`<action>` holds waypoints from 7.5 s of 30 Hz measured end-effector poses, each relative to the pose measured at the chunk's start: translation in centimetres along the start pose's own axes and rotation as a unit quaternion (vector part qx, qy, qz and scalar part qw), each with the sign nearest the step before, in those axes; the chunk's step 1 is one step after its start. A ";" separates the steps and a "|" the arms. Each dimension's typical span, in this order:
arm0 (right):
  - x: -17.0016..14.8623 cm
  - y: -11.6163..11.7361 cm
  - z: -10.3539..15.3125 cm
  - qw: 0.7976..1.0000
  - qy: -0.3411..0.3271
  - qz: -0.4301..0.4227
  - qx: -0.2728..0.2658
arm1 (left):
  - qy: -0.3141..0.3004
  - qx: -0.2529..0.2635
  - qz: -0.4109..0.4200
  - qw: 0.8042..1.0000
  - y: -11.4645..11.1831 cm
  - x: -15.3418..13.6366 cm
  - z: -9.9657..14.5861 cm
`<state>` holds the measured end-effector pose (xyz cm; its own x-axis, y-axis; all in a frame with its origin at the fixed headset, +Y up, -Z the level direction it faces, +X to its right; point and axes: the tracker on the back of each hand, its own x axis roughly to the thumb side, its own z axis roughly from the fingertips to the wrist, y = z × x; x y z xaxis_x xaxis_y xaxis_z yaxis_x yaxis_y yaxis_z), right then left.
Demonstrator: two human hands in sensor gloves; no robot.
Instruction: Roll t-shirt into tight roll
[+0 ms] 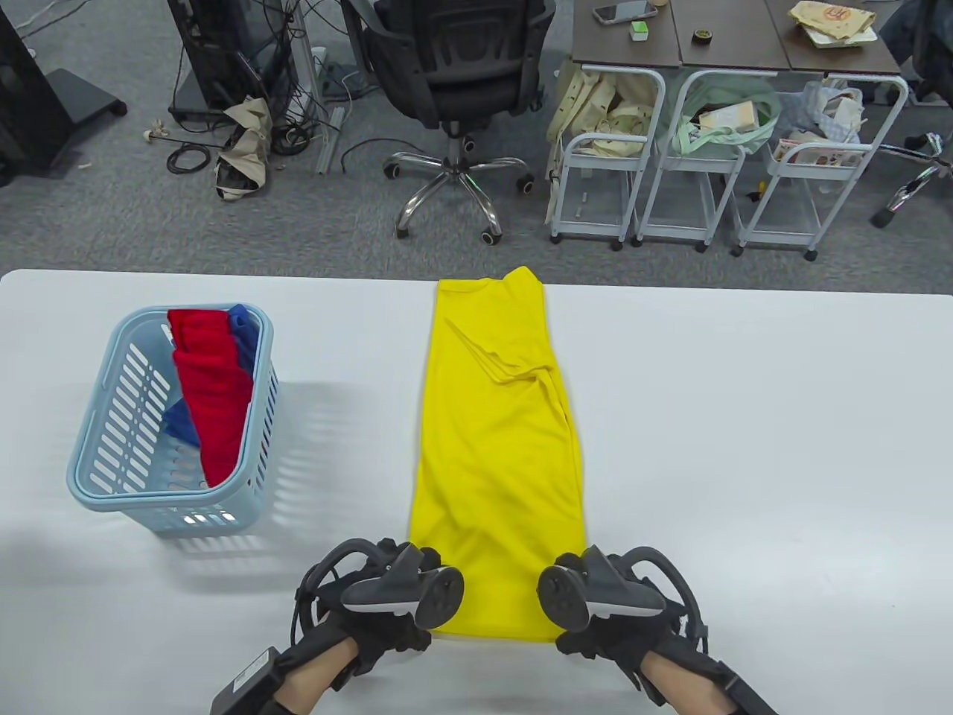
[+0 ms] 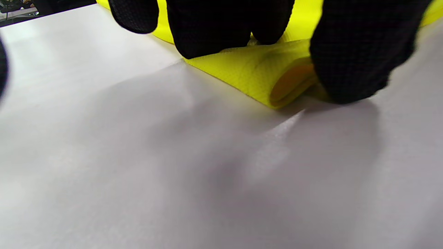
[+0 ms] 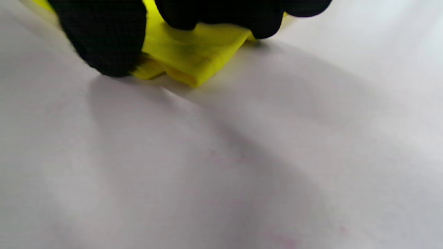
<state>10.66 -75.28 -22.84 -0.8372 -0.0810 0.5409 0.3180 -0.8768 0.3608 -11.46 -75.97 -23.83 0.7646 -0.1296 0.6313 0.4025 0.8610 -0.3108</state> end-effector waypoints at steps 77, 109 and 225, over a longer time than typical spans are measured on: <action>-11.4 -9.2 -10.2 0.964 0.120 -0.235 0.035 | 0.236 0.119 0.196 0.944 7.6 -12.9 -7.4; -2.7 -2.8 2.2 0.994 0.063 -0.090 -0.021 | 0.039 0.081 0.107 0.990 1.0 -2.0 1.4; -1.2 0.9 0.2 0.995 0.007 -0.103 0.001 | 0.003 0.087 0.021 0.996 -0.1 1.7 0.6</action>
<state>12.04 -75.87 -22.96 -0.8905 0.0933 0.4453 0.1406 -0.8743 0.4645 -10.52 -75.95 -22.29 0.7817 -0.0944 0.6165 0.2774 0.9379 -0.2082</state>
